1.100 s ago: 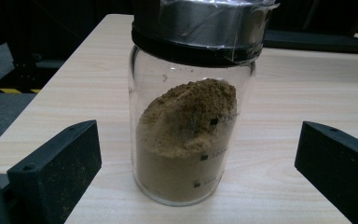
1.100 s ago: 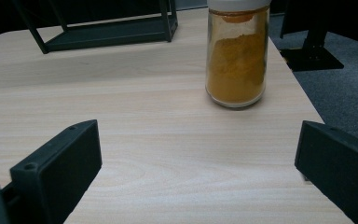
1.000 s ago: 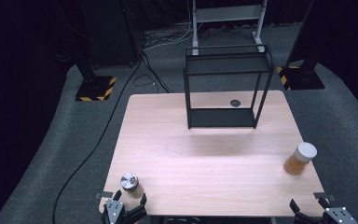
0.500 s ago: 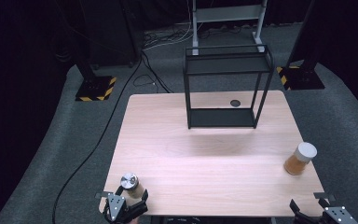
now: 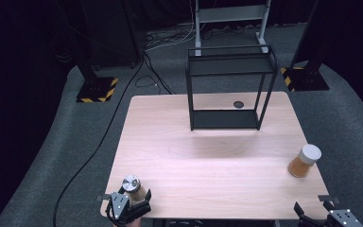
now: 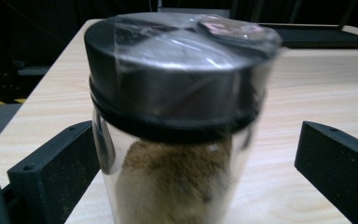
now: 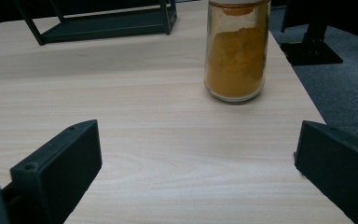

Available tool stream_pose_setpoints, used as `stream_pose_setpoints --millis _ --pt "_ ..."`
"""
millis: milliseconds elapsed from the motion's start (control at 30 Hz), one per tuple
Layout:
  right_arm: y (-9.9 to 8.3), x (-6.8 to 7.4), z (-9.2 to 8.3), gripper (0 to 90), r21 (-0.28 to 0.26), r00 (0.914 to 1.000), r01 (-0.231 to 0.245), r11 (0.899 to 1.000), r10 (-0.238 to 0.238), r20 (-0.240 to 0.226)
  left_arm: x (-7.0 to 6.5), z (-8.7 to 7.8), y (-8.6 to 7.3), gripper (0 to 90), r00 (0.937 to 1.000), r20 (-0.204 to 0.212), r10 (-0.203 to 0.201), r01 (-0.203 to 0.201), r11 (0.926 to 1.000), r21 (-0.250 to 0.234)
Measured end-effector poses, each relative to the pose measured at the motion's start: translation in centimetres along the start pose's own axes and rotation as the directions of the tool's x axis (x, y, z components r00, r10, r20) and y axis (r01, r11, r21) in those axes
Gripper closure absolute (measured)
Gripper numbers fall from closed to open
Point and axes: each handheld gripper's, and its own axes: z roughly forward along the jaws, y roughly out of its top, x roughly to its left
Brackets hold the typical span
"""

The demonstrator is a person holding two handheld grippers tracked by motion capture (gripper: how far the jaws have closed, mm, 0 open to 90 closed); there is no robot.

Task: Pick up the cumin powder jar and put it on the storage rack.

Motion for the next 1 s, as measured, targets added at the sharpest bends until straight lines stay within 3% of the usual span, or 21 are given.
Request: stream_pose_setpoints --millis 33,67,100,167,600,1000 --pt "0.0 0.0 0.0 0.0 -0.002 1.0 0.0 1.0 0.0 -0.001 -0.1 0.0 -0.3 4.2 0.9999 -0.009 0.008 -0.008 0.9999 -0.014" --pt "0.0 0.0 0.0 0.0 -0.003 1.0 0.0 1.0 0.0 0.0 -0.6 0.0 -0.7 16.1 0.999 -0.042 0.011 -0.013 0.9994 -0.033" --pt "0.0 0.0 -0.1 0.0 -0.004 1.0 0.0 1.0 0.0 0.001 -0.2 0.0 -1.0 29.3 0.9996 -0.029 0.007 -0.008 0.9989 -0.045" --pt "0.0 -0.1 -0.1 0.0 -0.003 1.0 -0.003 1.0 0.003 0.001 -0.9 -0.1 -0.8 29.6 0.998 -0.06 0.018 -0.021 0.9991 -0.036" --pt "0.2 0.0 0.0 0.0 0.005 1.0 0.007 1.0 -0.007 -0.005 -0.3 -0.3 -0.4 29.9 0.9993 -0.036 -0.013 0.011 0.9987 -0.05" --pt "0.2 0.2 0.1 0.0 0.007 0.9999 0.012 1.0 -0.012 -0.002 -0.1 -0.5 0.7 29.9 0.9999 -0.01 -0.003 0.003 0.9986 -0.053"
